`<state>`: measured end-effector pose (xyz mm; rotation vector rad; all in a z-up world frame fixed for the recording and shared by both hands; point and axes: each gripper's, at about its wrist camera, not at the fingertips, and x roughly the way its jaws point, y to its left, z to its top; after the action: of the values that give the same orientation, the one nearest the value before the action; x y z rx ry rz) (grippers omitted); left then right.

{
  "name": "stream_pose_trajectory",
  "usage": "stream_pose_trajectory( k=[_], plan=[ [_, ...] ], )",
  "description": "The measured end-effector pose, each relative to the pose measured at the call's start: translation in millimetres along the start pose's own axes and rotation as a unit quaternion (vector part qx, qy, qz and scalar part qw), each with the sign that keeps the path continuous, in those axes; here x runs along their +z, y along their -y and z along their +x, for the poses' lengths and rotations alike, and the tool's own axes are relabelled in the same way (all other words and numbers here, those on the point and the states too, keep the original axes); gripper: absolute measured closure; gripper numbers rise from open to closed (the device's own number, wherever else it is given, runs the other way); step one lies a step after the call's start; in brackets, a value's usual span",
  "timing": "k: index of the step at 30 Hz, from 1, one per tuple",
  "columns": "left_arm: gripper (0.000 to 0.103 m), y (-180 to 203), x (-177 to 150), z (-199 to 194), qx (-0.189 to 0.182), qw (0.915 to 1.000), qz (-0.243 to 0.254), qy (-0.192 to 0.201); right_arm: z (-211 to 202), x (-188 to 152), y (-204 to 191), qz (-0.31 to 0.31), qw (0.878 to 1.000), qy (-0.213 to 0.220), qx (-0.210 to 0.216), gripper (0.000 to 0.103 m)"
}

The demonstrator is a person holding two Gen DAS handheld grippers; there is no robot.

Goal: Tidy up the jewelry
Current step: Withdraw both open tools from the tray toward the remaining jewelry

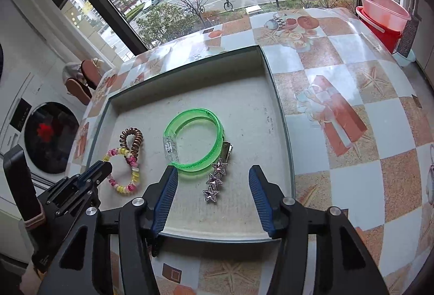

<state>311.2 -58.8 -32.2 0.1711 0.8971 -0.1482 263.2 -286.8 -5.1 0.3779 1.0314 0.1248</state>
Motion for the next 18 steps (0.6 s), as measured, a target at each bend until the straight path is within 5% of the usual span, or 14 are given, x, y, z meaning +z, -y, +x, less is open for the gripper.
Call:
stream_pose_trajectory(
  k=[5,6,7,8,15,18],
  plan=[
    [0.080,2,1,0,0.005,1.0000,0.004,0.002,-13,-8,0,0.005,1.000,0.005,0.011,0.044],
    [0.067,2,2,1,0.005,1.0000,0.003,0.001,-15,-9,0,0.006,1.000,0.005,0.013,0.044],
    [0.015,2,2,2,0.005,1.0000,0.002,-0.001,-17,-11,0,0.007,1.000,0.005,0.016,0.044],
    [0.000,2,2,2,0.010,0.9999,-0.004,0.002,-19,-13,0,0.008,1.000,0.004,0.019,0.044],
    [0.000,2,6,-19,0.018,0.9994,-0.003,0.030,-33,-24,2,0.013,0.999,0.010,0.029,0.043],
    [0.000,1,3,-35,0.016,0.9989,-0.005,0.044,-41,-30,2,0.020,0.999,0.013,0.038,0.029]
  ],
)
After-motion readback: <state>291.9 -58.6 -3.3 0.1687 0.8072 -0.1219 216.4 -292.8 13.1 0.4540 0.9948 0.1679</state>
